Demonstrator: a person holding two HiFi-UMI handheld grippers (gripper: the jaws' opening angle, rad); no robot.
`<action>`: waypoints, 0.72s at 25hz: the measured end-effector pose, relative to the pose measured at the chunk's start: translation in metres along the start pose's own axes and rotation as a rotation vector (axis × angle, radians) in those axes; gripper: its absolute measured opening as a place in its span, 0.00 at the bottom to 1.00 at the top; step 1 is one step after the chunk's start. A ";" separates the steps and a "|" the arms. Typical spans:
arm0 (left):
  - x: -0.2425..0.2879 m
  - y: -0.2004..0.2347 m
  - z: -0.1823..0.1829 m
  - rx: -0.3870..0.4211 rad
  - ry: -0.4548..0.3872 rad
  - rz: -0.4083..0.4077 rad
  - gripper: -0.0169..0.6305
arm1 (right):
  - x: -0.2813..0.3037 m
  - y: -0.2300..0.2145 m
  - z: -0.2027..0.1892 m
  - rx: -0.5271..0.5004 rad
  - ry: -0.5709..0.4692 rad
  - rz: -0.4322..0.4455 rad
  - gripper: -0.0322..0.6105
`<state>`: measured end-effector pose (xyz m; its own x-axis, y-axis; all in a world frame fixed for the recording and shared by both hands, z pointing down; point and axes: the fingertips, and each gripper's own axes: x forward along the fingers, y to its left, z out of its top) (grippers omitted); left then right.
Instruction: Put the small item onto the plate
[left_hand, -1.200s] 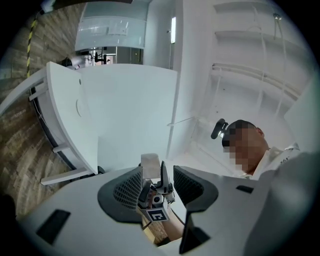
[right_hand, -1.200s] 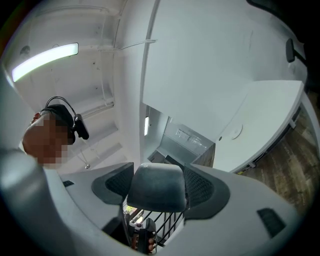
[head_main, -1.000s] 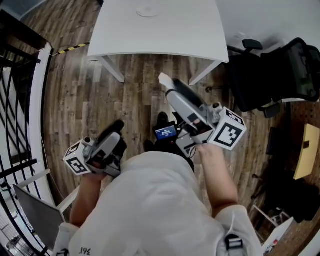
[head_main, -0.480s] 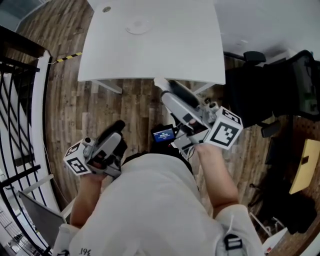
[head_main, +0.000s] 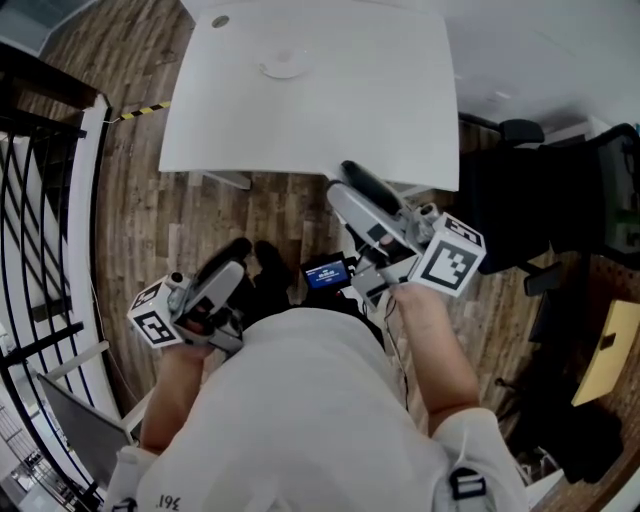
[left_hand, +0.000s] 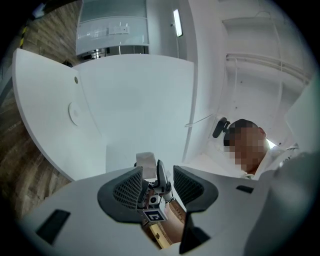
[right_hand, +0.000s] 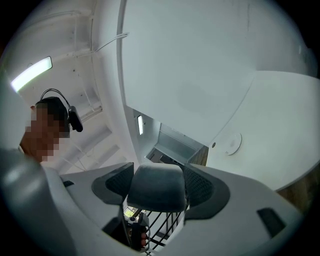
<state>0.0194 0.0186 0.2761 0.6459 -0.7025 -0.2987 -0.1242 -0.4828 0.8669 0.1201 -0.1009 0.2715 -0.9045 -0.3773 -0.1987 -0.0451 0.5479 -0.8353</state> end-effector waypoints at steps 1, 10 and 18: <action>-0.001 0.003 0.005 -0.001 0.001 -0.002 0.31 | 0.005 -0.002 0.001 -0.004 -0.002 -0.003 0.55; 0.003 0.043 0.077 0.012 0.093 -0.030 0.31 | 0.053 -0.027 0.015 -0.066 -0.057 -0.108 0.55; -0.004 0.085 0.140 -0.005 0.219 -0.033 0.31 | 0.106 -0.056 0.020 -0.078 -0.148 -0.213 0.55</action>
<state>-0.0990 -0.0931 0.2951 0.7980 -0.5555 -0.2338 -0.0968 -0.5011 0.8600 0.0356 -0.1864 0.2870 -0.7997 -0.5920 -0.0998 -0.2656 0.4980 -0.8255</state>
